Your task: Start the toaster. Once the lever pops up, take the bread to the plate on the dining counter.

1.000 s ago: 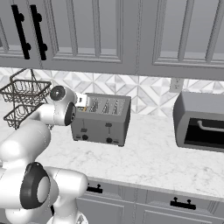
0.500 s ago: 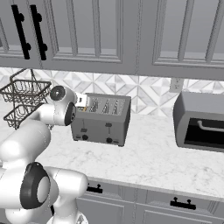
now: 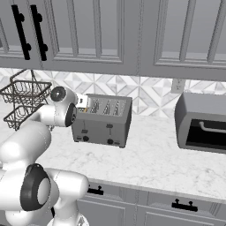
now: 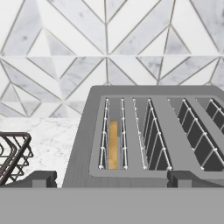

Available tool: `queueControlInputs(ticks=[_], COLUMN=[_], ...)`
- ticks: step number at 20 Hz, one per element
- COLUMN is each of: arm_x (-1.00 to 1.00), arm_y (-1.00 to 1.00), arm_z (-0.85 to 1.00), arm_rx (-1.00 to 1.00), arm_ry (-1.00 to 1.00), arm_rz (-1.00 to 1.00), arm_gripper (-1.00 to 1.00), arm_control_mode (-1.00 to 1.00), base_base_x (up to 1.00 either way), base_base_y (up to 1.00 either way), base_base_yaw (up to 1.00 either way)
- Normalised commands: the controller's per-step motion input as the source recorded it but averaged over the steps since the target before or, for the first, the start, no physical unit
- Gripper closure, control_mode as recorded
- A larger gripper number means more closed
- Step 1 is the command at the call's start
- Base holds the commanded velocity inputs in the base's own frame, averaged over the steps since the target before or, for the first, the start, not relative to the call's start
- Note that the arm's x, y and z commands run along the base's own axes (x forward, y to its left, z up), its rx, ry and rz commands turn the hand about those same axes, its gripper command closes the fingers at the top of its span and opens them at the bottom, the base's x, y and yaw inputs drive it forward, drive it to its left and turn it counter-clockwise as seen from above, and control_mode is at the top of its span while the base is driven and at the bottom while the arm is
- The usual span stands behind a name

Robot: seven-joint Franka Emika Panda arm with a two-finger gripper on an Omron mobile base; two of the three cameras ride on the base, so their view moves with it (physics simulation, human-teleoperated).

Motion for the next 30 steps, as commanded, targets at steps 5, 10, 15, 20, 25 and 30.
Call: queueControlInputs(ticks=[5, 10, 15, 20, 25, 30], arm_x=[0.00, 0.00, 0.00, 0.00, 0.00, 0.00], arm_y=[0.00, 0.00, 0.00, 0.00, 0.00, 0.00], arm_z=[0.00, 0.00, 0.00, 0.00, 0.00, 0.00], arm_rx=[0.00, 0.00, 0.00, 0.00, 0.00, 0.00], arm_ry=[0.00, 0.00, 0.00, 0.00, 0.00, 0.00], arm_rz=[0.00, 0.00, 0.00, 0.00, 0.00, 0.00], arm_gripper=[-1.00, -1.00, -1.00, -1.00, -1.00, -1.00], arm_control_mode=[-1.00, -1.00, -1.00, -1.00, -1.00, -1.00], base_base_x=[0.00, 0.00, 0.00, 0.00, 0.00, 0.00], base_base_y=[0.00, 0.00, 0.00, 0.00, 0.00, 0.00], base_base_yaw=[0.00, 0.00, 0.00, 0.00, 0.00, 0.00])
